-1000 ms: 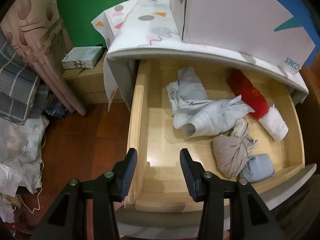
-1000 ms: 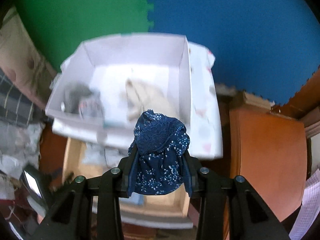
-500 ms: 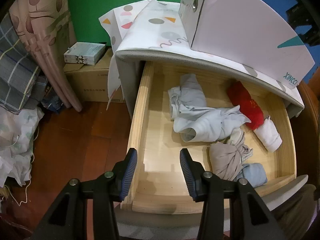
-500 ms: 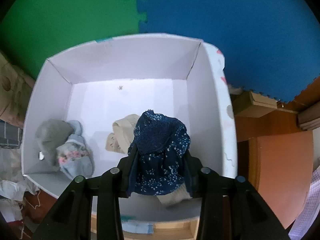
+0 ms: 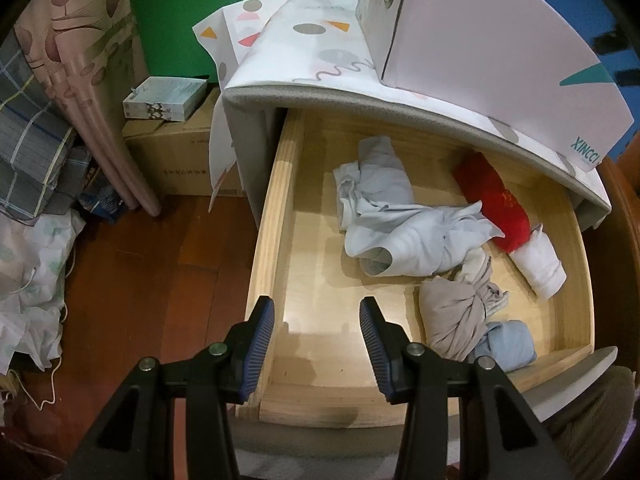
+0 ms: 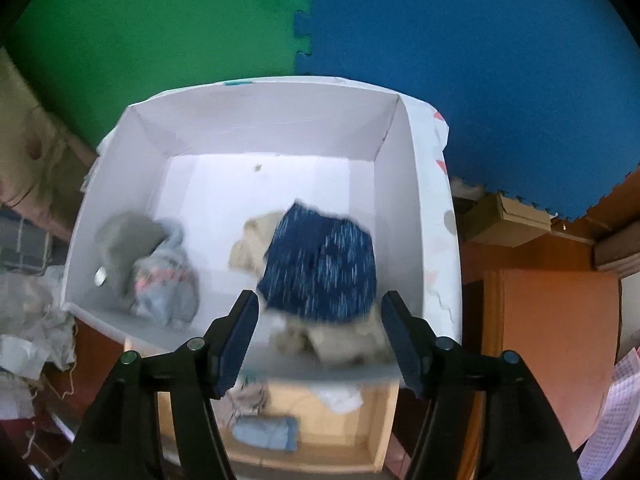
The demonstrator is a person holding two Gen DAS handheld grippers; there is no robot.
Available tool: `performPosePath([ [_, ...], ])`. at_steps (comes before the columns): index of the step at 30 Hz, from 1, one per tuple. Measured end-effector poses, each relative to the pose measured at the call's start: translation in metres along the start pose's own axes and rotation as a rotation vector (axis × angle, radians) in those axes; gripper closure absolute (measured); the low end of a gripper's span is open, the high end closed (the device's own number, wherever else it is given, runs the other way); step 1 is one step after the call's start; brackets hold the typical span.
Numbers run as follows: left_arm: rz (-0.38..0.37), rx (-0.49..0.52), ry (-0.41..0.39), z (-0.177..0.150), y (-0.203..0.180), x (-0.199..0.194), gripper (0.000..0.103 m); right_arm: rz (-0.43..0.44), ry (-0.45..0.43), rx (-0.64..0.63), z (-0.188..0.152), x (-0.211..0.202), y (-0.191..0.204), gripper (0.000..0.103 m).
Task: Take underwear out of drawer
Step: 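Lower the dark blue underwear into the white box and open the right gripper, then return the right gripper to the drawer and grasp the light blue folded underwear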
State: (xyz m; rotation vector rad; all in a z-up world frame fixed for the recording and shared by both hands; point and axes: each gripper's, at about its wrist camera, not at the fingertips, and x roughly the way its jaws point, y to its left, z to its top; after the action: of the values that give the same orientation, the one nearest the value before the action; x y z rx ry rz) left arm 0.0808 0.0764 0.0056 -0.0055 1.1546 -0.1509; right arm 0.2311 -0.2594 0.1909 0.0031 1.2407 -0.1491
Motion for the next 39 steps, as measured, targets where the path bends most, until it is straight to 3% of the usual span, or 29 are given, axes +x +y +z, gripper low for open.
performPosePath([
  [7, 0.007, 0.025, 0.0, -0.002, -0.006, 0.0, 0.058, 0.051, 0.03, -0.037, -0.071, -0.017, 0.005, 0.042],
  [13, 0.005, 0.05, 0.004, -0.003, -0.011, 0.0, 0.058, 0.072, 0.176, -0.058, -0.135, 0.036, 0.015, 0.042],
  [19, 0.006, 0.07, 0.019, -0.004, -0.014, 0.002, 0.058, 0.091, 0.324, -0.069, -0.175, 0.102, 0.039, 0.042],
  [26, -0.002, 0.062, 0.026, -0.004, -0.014, 0.003, 0.058, 0.1, 0.411, -0.041, -0.195, 0.153, 0.064, 0.038],
  [29, -0.007, 0.062, 0.029, -0.004, -0.014, 0.004, 0.058, 0.091, 0.423, -0.028, -0.197, 0.164, 0.07, 0.029],
  [39, -0.016, 0.054, 0.035, -0.003, -0.013, 0.005, 0.058, 0.022, 0.432, -0.043, -0.199, 0.19, 0.09, 0.027],
])
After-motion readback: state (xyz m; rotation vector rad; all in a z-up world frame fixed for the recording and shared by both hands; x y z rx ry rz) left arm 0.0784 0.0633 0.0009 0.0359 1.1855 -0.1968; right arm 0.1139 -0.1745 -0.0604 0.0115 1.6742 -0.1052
